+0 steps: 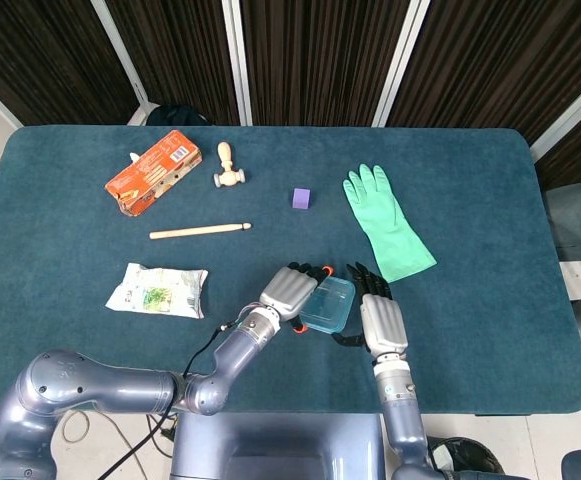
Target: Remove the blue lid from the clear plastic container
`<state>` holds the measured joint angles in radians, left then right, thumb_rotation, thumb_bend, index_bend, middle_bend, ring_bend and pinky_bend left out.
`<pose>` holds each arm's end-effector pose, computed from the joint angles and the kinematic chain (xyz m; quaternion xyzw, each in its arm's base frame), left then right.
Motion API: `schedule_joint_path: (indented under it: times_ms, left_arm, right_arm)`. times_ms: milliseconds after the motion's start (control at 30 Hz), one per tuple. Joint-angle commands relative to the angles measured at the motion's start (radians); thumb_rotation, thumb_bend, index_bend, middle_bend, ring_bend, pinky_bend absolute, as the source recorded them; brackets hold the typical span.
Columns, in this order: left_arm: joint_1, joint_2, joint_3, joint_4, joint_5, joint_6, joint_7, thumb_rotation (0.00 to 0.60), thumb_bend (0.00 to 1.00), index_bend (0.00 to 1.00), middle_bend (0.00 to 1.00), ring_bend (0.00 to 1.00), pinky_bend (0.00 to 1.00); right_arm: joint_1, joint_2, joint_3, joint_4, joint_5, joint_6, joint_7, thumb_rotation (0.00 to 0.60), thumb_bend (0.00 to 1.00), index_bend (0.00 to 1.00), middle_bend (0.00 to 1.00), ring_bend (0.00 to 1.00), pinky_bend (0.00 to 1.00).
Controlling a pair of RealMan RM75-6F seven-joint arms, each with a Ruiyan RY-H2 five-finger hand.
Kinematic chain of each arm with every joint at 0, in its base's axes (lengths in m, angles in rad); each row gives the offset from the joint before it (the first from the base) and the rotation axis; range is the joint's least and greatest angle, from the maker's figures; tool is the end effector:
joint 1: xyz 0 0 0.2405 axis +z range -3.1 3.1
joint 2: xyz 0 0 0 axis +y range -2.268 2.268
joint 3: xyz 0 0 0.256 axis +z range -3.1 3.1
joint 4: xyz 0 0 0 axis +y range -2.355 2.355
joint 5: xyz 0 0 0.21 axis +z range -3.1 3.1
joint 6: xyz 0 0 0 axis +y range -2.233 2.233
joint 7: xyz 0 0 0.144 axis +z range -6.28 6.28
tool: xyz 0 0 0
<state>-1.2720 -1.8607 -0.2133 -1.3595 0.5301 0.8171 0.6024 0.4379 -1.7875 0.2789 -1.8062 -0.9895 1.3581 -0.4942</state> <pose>0.0136 0.3353 -0.1305 -0.8194 -0.3887 -0.3061 0.2894 -0.1251 -0.2600 -0.0234 0.5249 -0.5662 0.4534 0.4453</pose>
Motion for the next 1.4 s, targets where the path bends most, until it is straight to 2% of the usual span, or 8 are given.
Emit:
schedule_joint_path:
  times_ms: [33,433,633,1000,1200,1400]
  left_arm:
    - [0.0,0.0,-0.001,0.001,0.0,0.001,0.001,0.6,0.24,0.1,0.26,0.2,0.38]
    - [-0.003,0.019,-0.007,-0.016,-0.005,-0.017,-0.004,0.6,0.24,0.1,0.26,0.2,0.38]
    - [-0.001,0.033,-0.025,-0.028,-0.005,-0.033,-0.034,0.6,0.24,0.1,0.26,0.2,0.37]
    - [-0.008,0.062,-0.027,-0.043,0.007,-0.076,-0.07,0.6,0.23,0.1,0.25,0.19,0.36]
    - [-0.013,0.072,-0.023,-0.046,0.012,-0.07,-0.078,0.6,0.17,0.09,0.22,0.11,0.28]
    - [-0.012,0.071,-0.019,-0.046,0.03,-0.045,-0.084,0.6,0.13,0.06,0.17,0.09,0.27]
  right_arm:
    - [0.003,-0.001,0.007,-0.003,0.008,0.001,0.0,0.6,0.24,0.0,0.0,0.0,0.0]
    - [0.025,-0.022,0.042,-0.004,0.054,0.008,-0.001,0.6,0.24,0.0,0.0,0.0,0.0]
    - [0.03,-0.025,0.039,0.009,0.064,0.009,-0.002,0.6,0.24,0.0,0.0,0.0,0.0]
    - [0.044,-0.032,0.03,0.03,0.054,0.007,-0.002,0.6,0.24,0.0,0.0,0.0,0.0]
    - [0.046,-0.03,0.028,0.036,0.048,0.004,0.009,0.6,0.24,0.0,0.0,0.0,0.0]
    - [0.049,-0.022,0.029,0.036,0.051,0.0,0.014,0.6,0.24,0.0,0.0,0.0,0.0]
